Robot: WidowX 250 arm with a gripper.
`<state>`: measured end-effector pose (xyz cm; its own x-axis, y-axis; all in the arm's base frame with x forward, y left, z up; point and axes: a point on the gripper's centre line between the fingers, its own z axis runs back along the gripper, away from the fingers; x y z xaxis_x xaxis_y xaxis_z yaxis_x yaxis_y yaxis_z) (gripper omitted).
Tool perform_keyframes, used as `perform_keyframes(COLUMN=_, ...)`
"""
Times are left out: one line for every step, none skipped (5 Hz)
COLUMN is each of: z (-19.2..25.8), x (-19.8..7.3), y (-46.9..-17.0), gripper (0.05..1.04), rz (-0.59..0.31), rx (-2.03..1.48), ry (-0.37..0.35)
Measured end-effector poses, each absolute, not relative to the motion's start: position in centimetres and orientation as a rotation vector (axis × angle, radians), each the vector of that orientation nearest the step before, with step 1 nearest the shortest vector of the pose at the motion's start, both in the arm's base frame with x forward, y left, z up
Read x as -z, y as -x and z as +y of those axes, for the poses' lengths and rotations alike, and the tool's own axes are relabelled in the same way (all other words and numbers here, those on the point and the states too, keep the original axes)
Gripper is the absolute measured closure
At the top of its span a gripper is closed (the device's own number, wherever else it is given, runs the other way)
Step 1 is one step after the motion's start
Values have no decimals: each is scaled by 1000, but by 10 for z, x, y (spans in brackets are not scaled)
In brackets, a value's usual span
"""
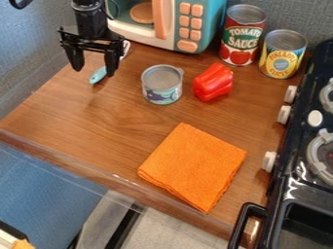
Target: Picking the spatula and puttig it on te orange board
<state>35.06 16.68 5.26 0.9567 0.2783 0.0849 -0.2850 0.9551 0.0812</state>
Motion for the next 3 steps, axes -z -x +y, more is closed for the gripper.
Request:
perform_keyframes(z=176, x=-38, y=-358, gripper=83, rz=-20, rx=-291, ry=-119)
perform_keyframes(z=179, x=-31, y=-364, gripper=83, rz=13, rx=-275, ry=-141)
perform_keyframes(z=178, x=-24, y=-365, gripper=121, rz=36, rx=-275, ry=-134)
